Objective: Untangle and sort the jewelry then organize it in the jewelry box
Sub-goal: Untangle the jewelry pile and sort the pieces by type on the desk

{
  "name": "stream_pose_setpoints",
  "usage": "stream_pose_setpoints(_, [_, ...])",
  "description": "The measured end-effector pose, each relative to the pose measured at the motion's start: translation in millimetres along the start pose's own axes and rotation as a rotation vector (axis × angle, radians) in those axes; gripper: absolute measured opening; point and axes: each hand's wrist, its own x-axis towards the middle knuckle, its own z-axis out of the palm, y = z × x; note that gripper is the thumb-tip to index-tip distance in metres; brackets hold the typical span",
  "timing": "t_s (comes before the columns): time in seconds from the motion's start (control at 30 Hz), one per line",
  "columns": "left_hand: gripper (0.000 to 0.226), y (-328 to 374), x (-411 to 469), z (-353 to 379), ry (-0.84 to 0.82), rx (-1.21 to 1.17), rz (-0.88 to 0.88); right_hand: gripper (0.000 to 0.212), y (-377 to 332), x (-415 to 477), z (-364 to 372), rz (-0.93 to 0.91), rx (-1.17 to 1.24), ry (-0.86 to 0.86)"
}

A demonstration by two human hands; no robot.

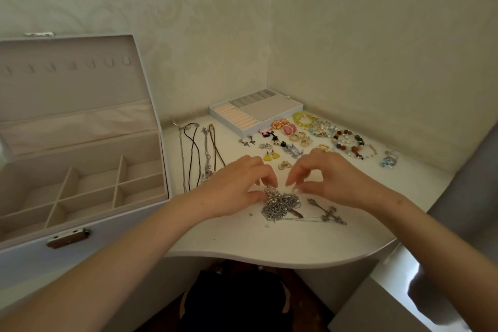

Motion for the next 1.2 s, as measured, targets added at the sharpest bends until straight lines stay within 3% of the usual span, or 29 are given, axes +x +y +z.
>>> stream_pose_setpoints(0.17, [0.013, 1.5, 3.0, 3.5, -0.005, 0.01, 0.011, 0.016, -3.9, -12.7, 7.3, 0.061, -0.114, -0.109])
stream_pose_setpoints(0.4, [0.01, -0.5, -6.1, -4.5, -0.1, 0.004, 0.013, 0.017, 3.9, -23.5, -17.5, 0.124, -0.029, -0.091])
stream_pose_setpoints(0.47, [0.01, -0.2, -6.7, -4.7, -0.095, 0.018, 0.018, 0.017, 7.2, -28.7, -28.6, 0.185, -0.027, -0.153])
stream_pose_setpoints(0.63, [0.011, 13.2, 0.2, -3.2, 0.002, 0.011, 0.1, 0.036, 11.3, -39.2, -27.4, 0.292, -0.088, -0.283])
stream_pose_setpoints(0.77, [0.026, 20.7, 9.3, -1.4, -0.14, 0.101, 0.154, 0.03, 12.3, -40.7, -23.0, 0.268, -0.06, -0.258])
stream_pose_setpoints(0.87, [0.021, 15.8, 9.1, -0.3, -0.191, 0.065, 0.076, 0.021, 14.5, -40.6, -24.9, 0.282, -0.072, -0.262])
stream_pose_setpoints(1.2, [0.013, 12.5, 5.4, 3.3, -0.084, -0.103, -0.03, 0.009, -20.0, -16.2, 21.7, 0.116, -0.079, -0.051])
